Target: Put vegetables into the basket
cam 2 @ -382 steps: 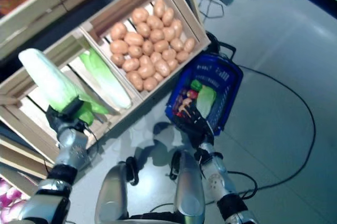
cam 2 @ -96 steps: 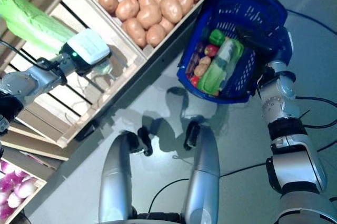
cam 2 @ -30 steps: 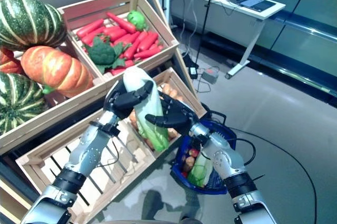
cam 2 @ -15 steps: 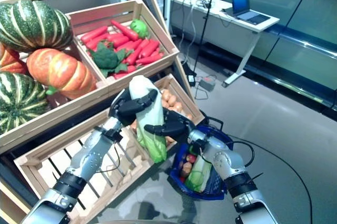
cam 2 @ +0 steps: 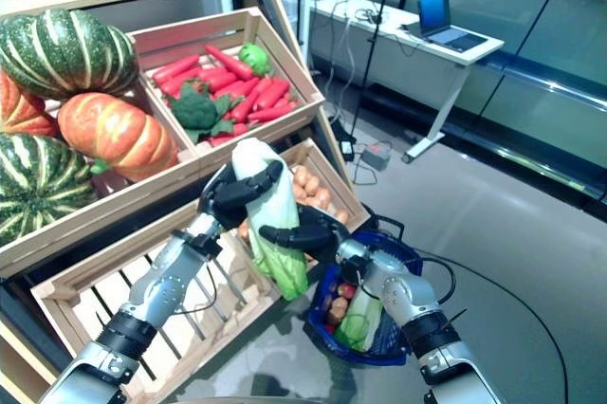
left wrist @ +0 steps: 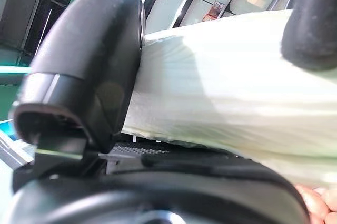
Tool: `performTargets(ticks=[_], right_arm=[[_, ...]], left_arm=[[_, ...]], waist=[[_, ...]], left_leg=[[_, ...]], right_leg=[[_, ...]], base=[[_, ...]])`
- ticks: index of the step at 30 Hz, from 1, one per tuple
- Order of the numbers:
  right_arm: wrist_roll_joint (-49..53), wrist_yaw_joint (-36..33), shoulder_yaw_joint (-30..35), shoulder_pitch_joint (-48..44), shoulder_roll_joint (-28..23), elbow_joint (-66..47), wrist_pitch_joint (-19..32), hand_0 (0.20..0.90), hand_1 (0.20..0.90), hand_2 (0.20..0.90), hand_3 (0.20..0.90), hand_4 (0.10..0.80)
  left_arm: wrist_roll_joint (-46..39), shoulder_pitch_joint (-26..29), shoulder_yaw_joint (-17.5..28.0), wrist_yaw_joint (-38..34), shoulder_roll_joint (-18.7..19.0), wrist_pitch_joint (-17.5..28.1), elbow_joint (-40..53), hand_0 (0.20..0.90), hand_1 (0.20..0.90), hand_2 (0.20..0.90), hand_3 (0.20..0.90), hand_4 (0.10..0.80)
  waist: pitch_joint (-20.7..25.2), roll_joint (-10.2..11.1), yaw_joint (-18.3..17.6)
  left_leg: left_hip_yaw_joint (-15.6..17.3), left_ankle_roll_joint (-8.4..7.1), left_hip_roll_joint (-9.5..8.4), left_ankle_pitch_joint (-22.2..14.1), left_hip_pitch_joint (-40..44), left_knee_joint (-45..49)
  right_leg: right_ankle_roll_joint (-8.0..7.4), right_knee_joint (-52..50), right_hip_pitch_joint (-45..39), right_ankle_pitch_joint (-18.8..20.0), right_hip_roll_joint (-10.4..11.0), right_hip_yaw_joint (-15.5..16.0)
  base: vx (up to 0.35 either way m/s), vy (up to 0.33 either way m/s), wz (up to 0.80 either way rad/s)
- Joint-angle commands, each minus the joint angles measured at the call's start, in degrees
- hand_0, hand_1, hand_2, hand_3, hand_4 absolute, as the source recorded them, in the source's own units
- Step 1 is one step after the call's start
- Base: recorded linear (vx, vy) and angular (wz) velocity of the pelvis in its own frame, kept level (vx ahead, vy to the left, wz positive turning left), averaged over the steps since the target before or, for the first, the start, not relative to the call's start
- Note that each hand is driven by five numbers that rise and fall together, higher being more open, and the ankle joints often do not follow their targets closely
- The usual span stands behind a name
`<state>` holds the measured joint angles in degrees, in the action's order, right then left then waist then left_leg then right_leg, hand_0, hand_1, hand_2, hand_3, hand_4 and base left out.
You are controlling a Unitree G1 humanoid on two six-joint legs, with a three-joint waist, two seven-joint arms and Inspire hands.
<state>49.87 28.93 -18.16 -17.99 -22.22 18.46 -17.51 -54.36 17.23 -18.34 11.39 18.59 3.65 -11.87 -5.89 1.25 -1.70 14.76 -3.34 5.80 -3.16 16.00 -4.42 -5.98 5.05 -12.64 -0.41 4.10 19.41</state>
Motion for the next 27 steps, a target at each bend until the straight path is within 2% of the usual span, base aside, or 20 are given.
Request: performTargets(ticks=[1,16,27], right_arm=[[5.8,4.6,-3.5,-5.7,8.2,-1.5,2.1,0.3,0.3,0.3,0.3,0.4],[4.6,0.5,1.9,-2.5,4.5,-0.7,6.6,0.3,0.3,0.3,0.3,0.4],[3.0,-2.9,11.3,3.3,-1.0,3.6,10.4,0.3,0.3,0.3,0.3,0.4]], left_arm=[[-2.4,9.1,1.0,3.5,-5.8,4.1,7.0,0.9,0.9,0.9,0.9,0.8],[-1.3,5.8,4.0,4.7,-4.2,0.7,6.1,0.9,0.9,0.9,0.9,0.8],[-0.8,3.1,6.9,5.9,-2.8,-0.5,5.8,0.9,0.9,0.9,0.9,0.8]], waist=[[3.1,0.6,0.0],[2.8,0.4,-0.3],[2.2,0.4,-1.4]], left_leg=[[0.4,1.9,-3.34,-2.3,-2.9,-0.6],[0.9,1.92,-3.13,-2.4,-2.6,-0.6],[2.1,1.91,-2.76,-2.6,-2.6,-0.6]], right_leg=[[2.6,0.0,-0.9,-3.5,-0.3,-0.6],[2.46,0.0,-1.0,-3.4,-0.3,-0.9],[2.15,0.0,-0.5,-3.1,-0.3,-1.2]], base=[[0.0,0.0,0.0],[0.0,0.0,0.0],[0.0,0.0,0.0]])
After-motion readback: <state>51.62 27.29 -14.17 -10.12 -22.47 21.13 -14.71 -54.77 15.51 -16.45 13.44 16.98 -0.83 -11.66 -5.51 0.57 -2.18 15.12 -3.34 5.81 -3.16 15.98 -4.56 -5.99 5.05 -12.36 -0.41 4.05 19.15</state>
